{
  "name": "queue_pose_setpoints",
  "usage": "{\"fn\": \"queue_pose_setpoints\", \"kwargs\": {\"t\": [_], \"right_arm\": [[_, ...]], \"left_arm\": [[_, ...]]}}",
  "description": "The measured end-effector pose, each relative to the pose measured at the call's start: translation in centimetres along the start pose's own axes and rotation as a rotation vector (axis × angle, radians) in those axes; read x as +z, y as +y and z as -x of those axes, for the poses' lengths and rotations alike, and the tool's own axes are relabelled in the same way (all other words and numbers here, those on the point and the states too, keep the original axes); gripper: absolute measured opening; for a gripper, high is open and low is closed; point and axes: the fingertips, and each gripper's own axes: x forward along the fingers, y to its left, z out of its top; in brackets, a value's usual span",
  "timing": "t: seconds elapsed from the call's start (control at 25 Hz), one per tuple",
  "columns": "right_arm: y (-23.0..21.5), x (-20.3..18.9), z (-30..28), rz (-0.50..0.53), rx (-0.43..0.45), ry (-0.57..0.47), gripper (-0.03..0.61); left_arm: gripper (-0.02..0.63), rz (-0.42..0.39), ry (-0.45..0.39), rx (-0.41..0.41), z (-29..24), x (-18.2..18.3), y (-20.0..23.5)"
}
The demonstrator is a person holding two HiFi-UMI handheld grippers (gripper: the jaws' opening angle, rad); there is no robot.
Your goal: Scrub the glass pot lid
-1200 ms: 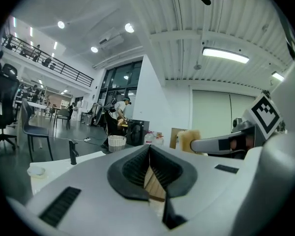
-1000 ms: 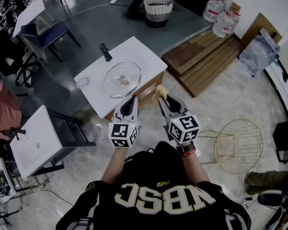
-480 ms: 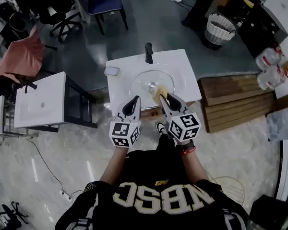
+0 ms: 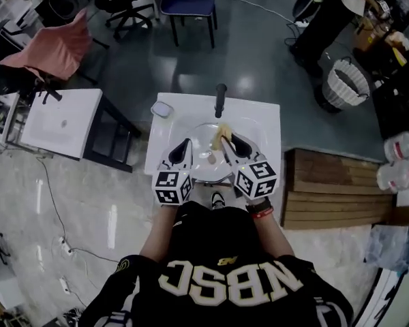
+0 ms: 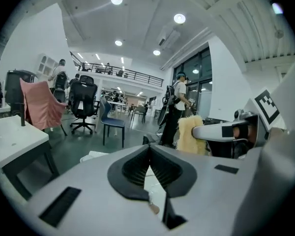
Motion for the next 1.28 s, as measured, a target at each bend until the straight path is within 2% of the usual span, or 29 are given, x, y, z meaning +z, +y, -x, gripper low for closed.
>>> {"fn": "queue_pose_setpoints", "kwargs": {"t": [0.2,0.32,0.44,0.6,0.72,0.84,1.04,1.28], "right_arm": [[-2.3,-2.7,-2.6,-0.042,0.102,0.108,0.092],[-2.4,-4.7,-4.7,-0.052,0.162,0.171,0.092],[-2.3,-6.8,-7.8,-0.028,0.189,0.238,0.094],[-0.8,-9.8,-11.9,0.017,0.21,0.3,0.094],[0.7,-12.5,-14.0,0.084,0.234,0.367,0.094],[2.0,-15.5,-15.3,0.173,0.282,0.459,0.094],[3.3,-19.1,-18.3,0.242,0.346,0.559,0.094],[5.0,-21.8,-20.8,0.325,0.405,0.606,0.092]], "left_arm": [[0.015,0.031,0.097,0.12,-1.2,-3.3,1.1],[0.015,0.037,0.149,0.195,-1.1,-5.5,3.1],[0.015,0.078,0.208,0.231,-1.3,-8.2,5.8],[0.015,0.098,0.287,0.224,-0.7,-11.8,8.7],[0.015,0.121,0.341,0.189,-0.7,-14.1,9.9],[0.015,0.152,0.421,0.169,-0.7,-16.8,10.4],[0.015,0.188,0.519,0.132,-1.1,-20.1,10.7],[0.015,0.225,0.55,0.105,-1.4,-21.4,11.4]]}}
